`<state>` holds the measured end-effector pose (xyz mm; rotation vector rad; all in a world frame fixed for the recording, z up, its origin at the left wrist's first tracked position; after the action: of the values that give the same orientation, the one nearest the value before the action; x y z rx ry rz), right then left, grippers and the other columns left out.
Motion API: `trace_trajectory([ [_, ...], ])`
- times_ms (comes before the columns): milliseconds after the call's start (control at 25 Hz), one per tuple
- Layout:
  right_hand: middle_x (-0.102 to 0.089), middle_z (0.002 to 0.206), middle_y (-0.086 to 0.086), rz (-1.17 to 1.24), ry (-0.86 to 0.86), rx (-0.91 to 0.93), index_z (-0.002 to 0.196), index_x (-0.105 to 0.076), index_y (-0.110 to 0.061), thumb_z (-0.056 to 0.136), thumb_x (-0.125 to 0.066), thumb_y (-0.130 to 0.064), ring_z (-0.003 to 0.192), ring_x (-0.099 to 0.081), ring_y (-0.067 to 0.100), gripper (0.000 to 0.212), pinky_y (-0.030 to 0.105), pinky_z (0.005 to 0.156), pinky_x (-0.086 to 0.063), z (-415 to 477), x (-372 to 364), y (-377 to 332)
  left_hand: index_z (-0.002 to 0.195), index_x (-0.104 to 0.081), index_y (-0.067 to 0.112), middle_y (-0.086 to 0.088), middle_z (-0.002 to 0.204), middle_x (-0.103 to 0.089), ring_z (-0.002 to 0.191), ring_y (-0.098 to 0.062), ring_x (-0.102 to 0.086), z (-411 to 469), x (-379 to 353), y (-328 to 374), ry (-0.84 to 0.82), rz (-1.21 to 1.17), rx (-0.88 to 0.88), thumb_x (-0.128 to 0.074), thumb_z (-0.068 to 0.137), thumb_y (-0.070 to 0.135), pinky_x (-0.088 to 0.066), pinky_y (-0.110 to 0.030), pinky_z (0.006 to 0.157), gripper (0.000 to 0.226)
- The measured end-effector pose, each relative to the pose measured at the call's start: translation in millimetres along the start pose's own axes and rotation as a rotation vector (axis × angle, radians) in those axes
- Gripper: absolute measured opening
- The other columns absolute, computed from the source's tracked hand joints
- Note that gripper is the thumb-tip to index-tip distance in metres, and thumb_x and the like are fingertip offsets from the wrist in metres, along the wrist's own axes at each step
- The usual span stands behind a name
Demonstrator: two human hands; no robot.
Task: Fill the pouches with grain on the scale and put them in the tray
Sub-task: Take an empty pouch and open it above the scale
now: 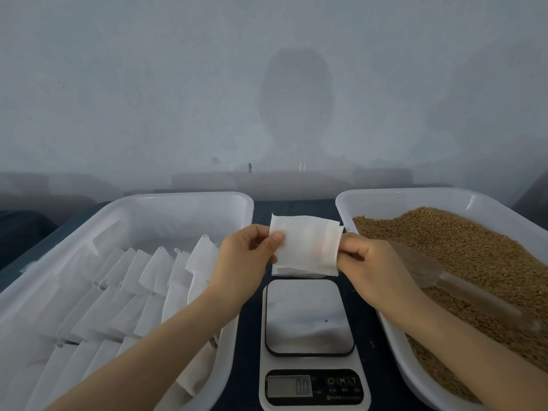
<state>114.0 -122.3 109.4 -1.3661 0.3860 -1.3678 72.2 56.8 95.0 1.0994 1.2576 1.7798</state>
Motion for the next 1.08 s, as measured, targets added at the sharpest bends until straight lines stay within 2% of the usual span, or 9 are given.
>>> trace_trajectory([
  [160,-0.039,0.04,-0.007,0.085,0.004,-0.172,0.077,-0.068,-0.002,0.088,-0.057,-0.025,0.035,-0.033,0.004,0.028,0.01,0.037,-0.025,1,4,17,0.069,-0.062,0.021,0.012,0.054,-0.057,0.044,0.002,-0.046,-2,-2,6,-0.003,0.008,-0.07,-0.058,0.093,0.029,-0.035,-0.006,0.047,0.025],
  [240,-0.052,0.042,-0.014,0.111,0.01,-0.222,0.079,-0.074,-0.015,0.089,-0.059,-0.026,0.041,-0.05,0.0,0.021,0.007,0.041,-0.032,1,6,18,0.069,-0.061,0.019,0.012,0.054,-0.056,0.044,0.001,-0.045,0,1,4,0.032,-0.021,-0.043,-0.055,0.094,0.031,-0.035,-0.008,0.046,0.029],
  [320,-0.069,0.065,-0.017,0.149,-0.008,-0.253,0.087,-0.076,-0.026,0.087,-0.062,-0.032,0.068,-0.065,-0.001,0.016,0.01,0.059,-0.042,2,7,15,0.073,-0.061,0.023,0.013,0.061,-0.058,0.048,-0.001,-0.047,2,2,1,0.072,0.011,-0.024,-0.052,0.095,0.034,-0.036,-0.008,0.047,0.027],
  [400,-0.07,0.067,-0.013,0.162,-0.032,-0.263,0.076,-0.075,-0.032,0.085,-0.062,-0.035,0.069,-0.065,0.004,0.017,0.018,0.064,-0.042,1,6,14,0.1,-0.06,0.032,0.019,0.092,-0.059,0.072,0.002,-0.054,-1,5,6,0.102,0.144,-0.097,-0.053,0.091,0.043,-0.04,-0.005,0.059,0.015],
  [520,-0.063,0.057,0.001,0.08,-0.087,-0.217,0.07,-0.074,-0.04,0.082,-0.059,-0.039,0.051,-0.051,0.016,0.019,0.024,0.055,-0.037,-4,1,8,0.144,-0.028,0.031,0.025,0.131,-0.031,0.121,0.01,-0.03,-17,-14,26,-0.03,0.449,-0.453,-0.057,0.074,0.07,-0.028,-0.005,0.096,0.086],
  [600,-0.068,0.075,0.016,0.045,-0.12,-0.183,0.079,-0.073,-0.04,0.08,-0.058,-0.041,0.058,-0.055,0.021,0.015,0.027,0.057,-0.041,-5,-4,5,0.149,-0.017,0.03,0.023,0.139,-0.025,0.131,0.01,-0.015,-28,-35,33,-0.132,0.63,-0.631,-0.06,0.07,0.071,-0.016,-0.013,0.107,0.099],
  [720,-0.07,0.075,0.008,0.029,-0.146,-0.143,0.073,-0.071,-0.046,0.078,-0.057,-0.044,0.062,-0.061,0.02,0.015,0.027,0.057,-0.048,-4,-9,4,0.145,-0.033,0.025,0.012,0.141,-0.041,0.131,-0.004,-0.03,-31,-49,26,-0.179,0.757,-0.667,-0.071,0.072,0.056,-0.021,-0.027,0.11,0.088],
  [960,-0.07,0.073,-0.009,-0.002,-0.148,-0.102,0.081,-0.074,-0.034,0.089,-0.052,-0.048,0.075,-0.066,0.009,0.027,0.03,0.069,-0.052,-1,-12,6,0.128,-0.046,0.032,0.019,0.125,-0.054,0.113,-0.003,-0.05,-20,-43,13,-0.2,0.656,-0.467,-0.07,0.078,0.05,-0.029,-0.025,0.106,0.059],
  [1080,-0.071,0.079,-0.02,0.046,-0.122,-0.117,0.087,-0.074,-0.035,0.092,-0.048,-0.045,0.076,-0.066,-0.004,0.027,0.016,0.065,-0.047,0,-3,5,0.127,-0.046,0.03,0.015,0.124,-0.053,0.108,-0.007,-0.052,-16,-43,10,-0.259,0.588,-0.362,-0.072,0.078,0.043,-0.041,-0.034,0.101,0.057],
])
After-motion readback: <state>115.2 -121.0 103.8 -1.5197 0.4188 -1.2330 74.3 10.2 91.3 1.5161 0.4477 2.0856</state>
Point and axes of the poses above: each hand's wrist, its own z-axis towards the middle knuckle, its own x-axis out of the back of the hand, y = z × x, the point moved 7 cm from there along z, towards the middle knuckle
